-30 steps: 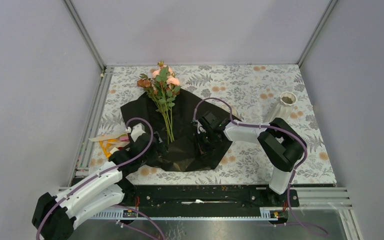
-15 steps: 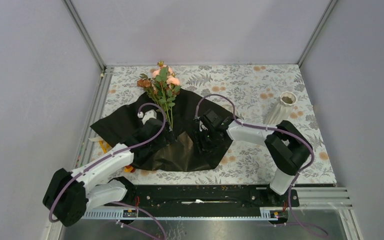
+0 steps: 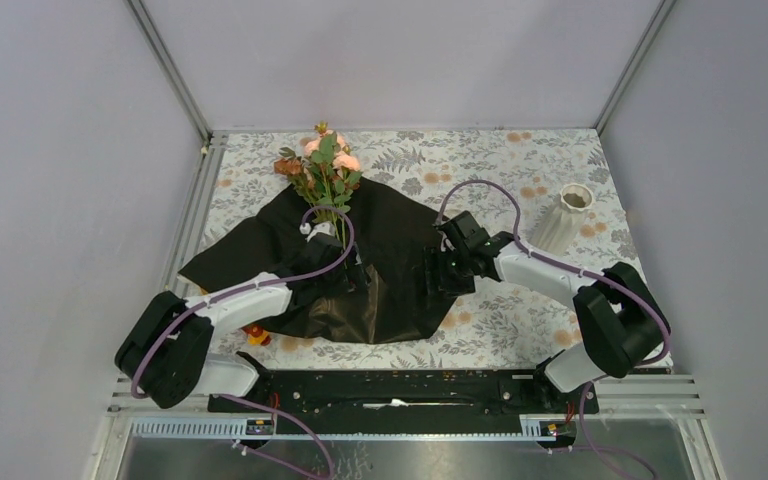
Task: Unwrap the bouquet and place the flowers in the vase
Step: Unfold the wrapping paper at the center of the board.
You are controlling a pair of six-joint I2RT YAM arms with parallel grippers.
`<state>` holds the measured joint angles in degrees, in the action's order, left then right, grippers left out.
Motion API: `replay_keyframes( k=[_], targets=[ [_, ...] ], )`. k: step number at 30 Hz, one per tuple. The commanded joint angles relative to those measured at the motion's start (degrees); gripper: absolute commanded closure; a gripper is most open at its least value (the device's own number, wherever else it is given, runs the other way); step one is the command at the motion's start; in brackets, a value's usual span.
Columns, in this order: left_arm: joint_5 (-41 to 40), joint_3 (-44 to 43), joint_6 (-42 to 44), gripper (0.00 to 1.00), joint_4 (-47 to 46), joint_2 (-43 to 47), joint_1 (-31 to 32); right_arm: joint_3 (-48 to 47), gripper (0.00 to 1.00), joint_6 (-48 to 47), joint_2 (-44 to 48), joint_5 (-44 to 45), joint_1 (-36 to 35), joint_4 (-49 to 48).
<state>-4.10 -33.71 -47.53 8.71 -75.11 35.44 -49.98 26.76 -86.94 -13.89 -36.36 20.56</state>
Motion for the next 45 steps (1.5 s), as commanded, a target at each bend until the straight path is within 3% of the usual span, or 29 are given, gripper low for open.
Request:
replay_keyframes(
  k=[1,20,26,30,34,40,45],
  targets=[
    [2.7,-0.4,0.9,0.13,-7.3,-2.3,-0.2,0.4,0.27,-1.6,2.2,0.9,2.1,0.8],
    [3.3,-7.8,1.1,0.16,-17.2,-15.5,0.8,-0.8,0.26,-2.9,5.2,2.2,3.9,1.0],
    [-0.1,-10.2,4.0,0.07,-10.7,-10.9,0.8,-2.7,0.24,-5.3,8.2,6.0,4.0,4.2],
    [-3.0,-9.3,4.7,0.01,-4.7,-5.1,0.8,-3.9,0.24,-6.7,9.7,3.1,3.9,4.5],
    [-4.0,-5.8,3.5,0.01,-3.3,-0.3,0.8,-4.9,0.32,-6.6,7.4,-4.1,2.8,3.1],
    [-4.7,-1.4,1.0,0.01,-3.6,0.8,0.7,-6.8,0.38,-3.6,2.1,-1.5,-4.0,0.7],
    [-6.3,2.0,0.2,0.01,-4.4,2.4,0.0,-5.1,0.44,-0.7,-2.4,-1.2,-4.3,-3.7]
  ],
)
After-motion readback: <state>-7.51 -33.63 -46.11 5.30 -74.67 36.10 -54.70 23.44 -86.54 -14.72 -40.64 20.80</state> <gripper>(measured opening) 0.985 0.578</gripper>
